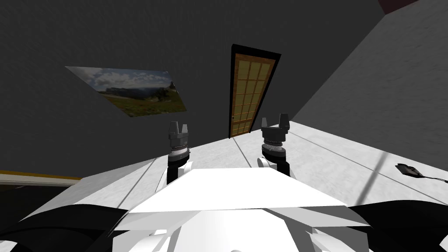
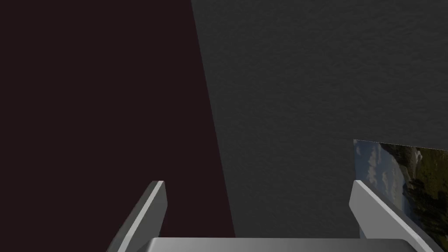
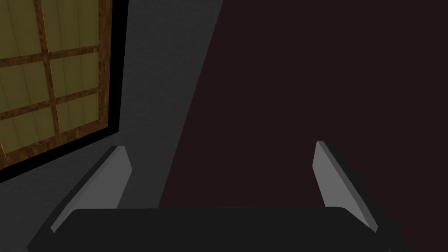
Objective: Pull the door open
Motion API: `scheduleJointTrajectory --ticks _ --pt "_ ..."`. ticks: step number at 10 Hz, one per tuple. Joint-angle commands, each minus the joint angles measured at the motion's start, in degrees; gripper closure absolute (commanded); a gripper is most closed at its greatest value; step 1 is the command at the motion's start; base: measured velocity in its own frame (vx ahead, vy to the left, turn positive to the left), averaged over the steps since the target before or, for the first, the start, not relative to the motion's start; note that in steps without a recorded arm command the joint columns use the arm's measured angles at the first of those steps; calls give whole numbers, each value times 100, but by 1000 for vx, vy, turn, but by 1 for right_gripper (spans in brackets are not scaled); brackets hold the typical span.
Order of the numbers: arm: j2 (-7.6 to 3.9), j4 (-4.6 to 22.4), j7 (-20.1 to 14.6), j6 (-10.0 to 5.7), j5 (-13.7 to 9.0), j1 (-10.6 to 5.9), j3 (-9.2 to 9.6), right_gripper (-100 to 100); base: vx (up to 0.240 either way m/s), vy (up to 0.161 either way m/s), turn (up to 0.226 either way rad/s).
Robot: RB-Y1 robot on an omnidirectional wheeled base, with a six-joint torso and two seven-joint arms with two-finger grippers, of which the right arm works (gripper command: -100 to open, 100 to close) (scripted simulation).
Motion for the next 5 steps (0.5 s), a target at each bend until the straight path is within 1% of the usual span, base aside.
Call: scheduleJointTrajectory --ticks 1,4,5 --pt "-50 164 139 -54 58 0 -52 -100 101 -4 46" --pt "-130 497 420 -164 175 0 -157 -100 187 -1 55" --pt "-143 559 472 -185 197 0 -176 -100 144 -21 35"
